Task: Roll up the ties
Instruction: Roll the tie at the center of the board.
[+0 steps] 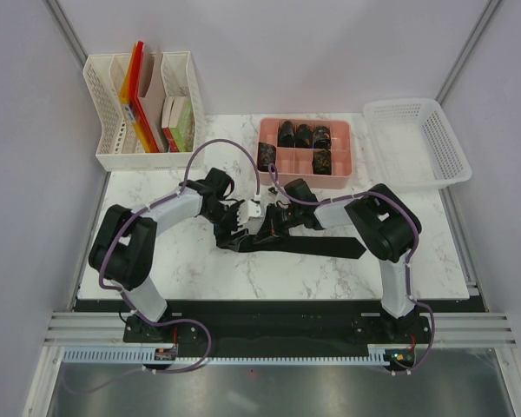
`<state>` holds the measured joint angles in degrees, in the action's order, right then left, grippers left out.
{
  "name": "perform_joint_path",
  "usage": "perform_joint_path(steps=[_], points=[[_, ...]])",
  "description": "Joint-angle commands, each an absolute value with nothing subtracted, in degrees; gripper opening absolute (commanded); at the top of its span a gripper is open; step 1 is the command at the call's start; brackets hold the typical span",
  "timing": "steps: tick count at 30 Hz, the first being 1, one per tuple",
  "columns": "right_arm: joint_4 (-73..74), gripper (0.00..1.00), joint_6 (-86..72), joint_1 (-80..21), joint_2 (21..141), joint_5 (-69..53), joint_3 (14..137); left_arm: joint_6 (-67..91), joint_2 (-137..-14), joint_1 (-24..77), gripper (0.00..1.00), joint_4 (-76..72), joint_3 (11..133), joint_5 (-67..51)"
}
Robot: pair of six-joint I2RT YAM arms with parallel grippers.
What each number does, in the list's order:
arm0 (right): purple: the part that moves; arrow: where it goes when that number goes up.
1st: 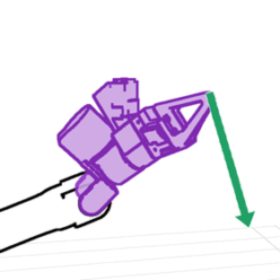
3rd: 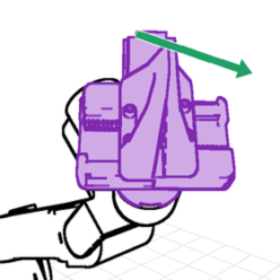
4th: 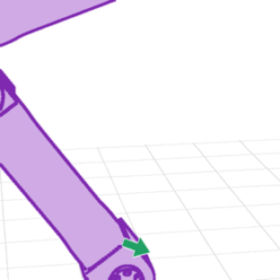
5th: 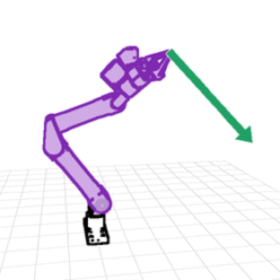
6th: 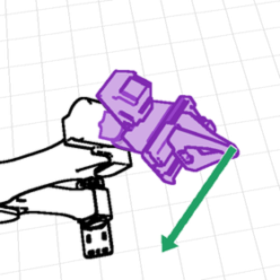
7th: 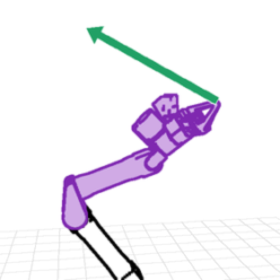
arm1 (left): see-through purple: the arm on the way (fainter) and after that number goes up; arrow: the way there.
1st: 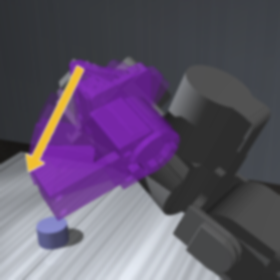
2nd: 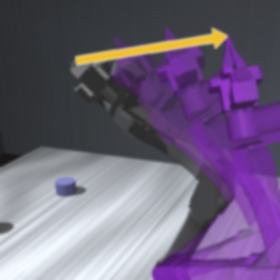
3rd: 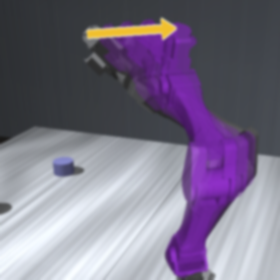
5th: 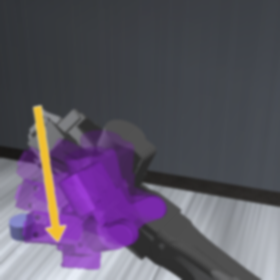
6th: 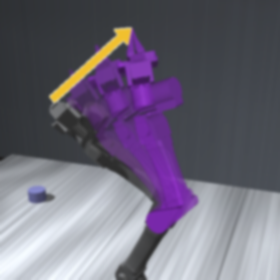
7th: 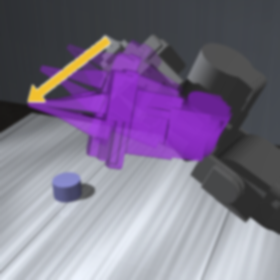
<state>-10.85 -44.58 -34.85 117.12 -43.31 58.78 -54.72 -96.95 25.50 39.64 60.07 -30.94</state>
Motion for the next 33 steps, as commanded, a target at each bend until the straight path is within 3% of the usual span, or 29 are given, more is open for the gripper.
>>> perform_joint_path(steps=[1, 5, 11, 14, 25, 33], points=[[-4.2, 0.0, -39.8, -34.3, 119.9, -36.8, 58.5, -54.7, -96.6, 25.7, 0.77, 36.3, 59.2, -33.7], [-4.0, 0.0, -39.4, -34.5, 120.4, -36.8, 58.7, -55.2, -97.6, 26.0, 0.77, 34.2, 57.8, -32.1], [-6.2, 0.0, -40.7, -35.9, 121.6, -36.4, 59.9, -55.3, -97.9, 25.9, 0.5, 32.6, 56.7, -32.0], [-8.2, 0.0, -41.9, -37.0, 123.3, -35.9, 62.4, -54.5, -95.7, 25.2, 0.42, 32.5, 56.0, -29.5], [-5.3, 0.0, -42.6, -36.9, 119.3, -37.1, 62.7, -56.6, -93.1, 25.1, 0.31, 38.4, 59.1, -25.5], [-4.0, 0.0, -41.7, -37.4, 122.6, -35.2, 62.7, -54.8, -94.7, 27.7, 0.31, 41.5, 65.2, -27.0]])
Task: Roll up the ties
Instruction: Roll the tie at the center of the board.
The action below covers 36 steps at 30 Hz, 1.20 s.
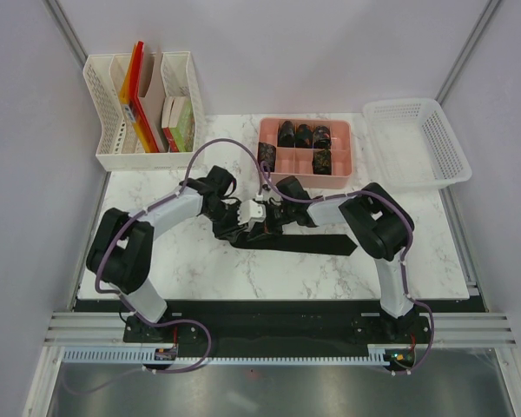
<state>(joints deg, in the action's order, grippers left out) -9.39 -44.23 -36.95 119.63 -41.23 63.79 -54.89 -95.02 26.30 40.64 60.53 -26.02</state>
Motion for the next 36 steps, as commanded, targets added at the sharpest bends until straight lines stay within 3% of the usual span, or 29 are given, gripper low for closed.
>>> perform_joint_path(steps=[1, 8, 14, 20, 31, 36], points=[[-5.2, 0.0, -42.4, -37.4, 123.0, -35.5, 62.6, -54.2, -95.2, 28.1, 0.31, 41.5, 65.5, -27.7], [-8.1, 0.0, -44.8, -37.4, 123.9, -36.7, 61.8, -48.9, -99.5, 30.8, 0.39, 38.9, 66.5, -33.0], [-7.8, 0.0, -43.9, -37.2, 123.4, -36.6, 60.9, -49.2, -97.6, 29.5, 0.62, 36.3, 63.8, -31.7], [-7.3, 0.0, -42.0, -37.0, 123.0, -36.6, 60.8, -56.1, -92.5, 24.5, 0.73, 34.8, 58.8, -32.2], [-6.9, 0.0, -39.9, -37.0, 121.7, -36.7, 61.4, -64.9, -94.6, 23.7, 0.74, 30.4, 55.4, -36.9], [-12.4, 0.0, -43.6, -36.8, 120.6, -38.6, 60.2, -64.2, -96.3, 24.6, 0.64, 29.4, 56.7, -35.8]])
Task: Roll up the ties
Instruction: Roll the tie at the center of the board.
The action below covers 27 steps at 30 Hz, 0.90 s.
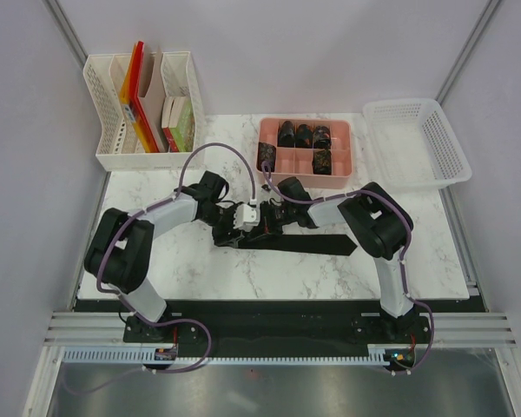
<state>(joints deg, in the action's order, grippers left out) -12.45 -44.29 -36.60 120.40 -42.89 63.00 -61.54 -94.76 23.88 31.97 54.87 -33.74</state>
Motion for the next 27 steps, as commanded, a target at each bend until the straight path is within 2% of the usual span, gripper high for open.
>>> perform_joint_path(steps=[1, 7, 12, 16, 18, 21, 24, 27], points=[[-13.0, 0.0, -45.1, -36.7, 120.2, -38.7, 60.1, -64.1, -96.5, 24.7, 0.61, 29.4, 56.7, -35.6], [-4.2, 0.0, -43.0, -36.2, 116.9, -37.4, 63.8, -62.8, -97.1, 25.2, 0.48, 29.6, 55.2, -30.2], [1.6, 0.0, -40.7, -36.2, 117.9, -36.3, 64.5, -61.2, -96.2, 25.2, 0.45, 30.0, 54.1, -29.9], [1.5, 0.0, -39.6, -36.3, 119.8, -35.0, 63.9, -59.7, -96.1, 25.1, 0.45, 30.0, 54.0, -29.5], [0.9, 0.0, -38.9, -36.3, 120.8, -34.5, 63.4, -59.6, -94.6, 25.0, 0.52, 30.1, 53.8, -30.7], [-2.1, 0.0, -39.8, -36.4, 122.1, -34.0, 62.8, -58.5, -92.4, 25.0, 0.56, 31.5, 55.6, -32.8], [-5.3, 0.0, -41.9, -36.3, 123.2, -34.5, 62.5, -57.7, -90.7, 25.1, 0.54, 34.6, 58.6, -35.8], [-8.6, 0.0, -43.8, -36.7, 123.3, -35.2, 61.8, -56.6, -91.5, 25.9, 0.48, 35.9, 60.9, -36.6]])
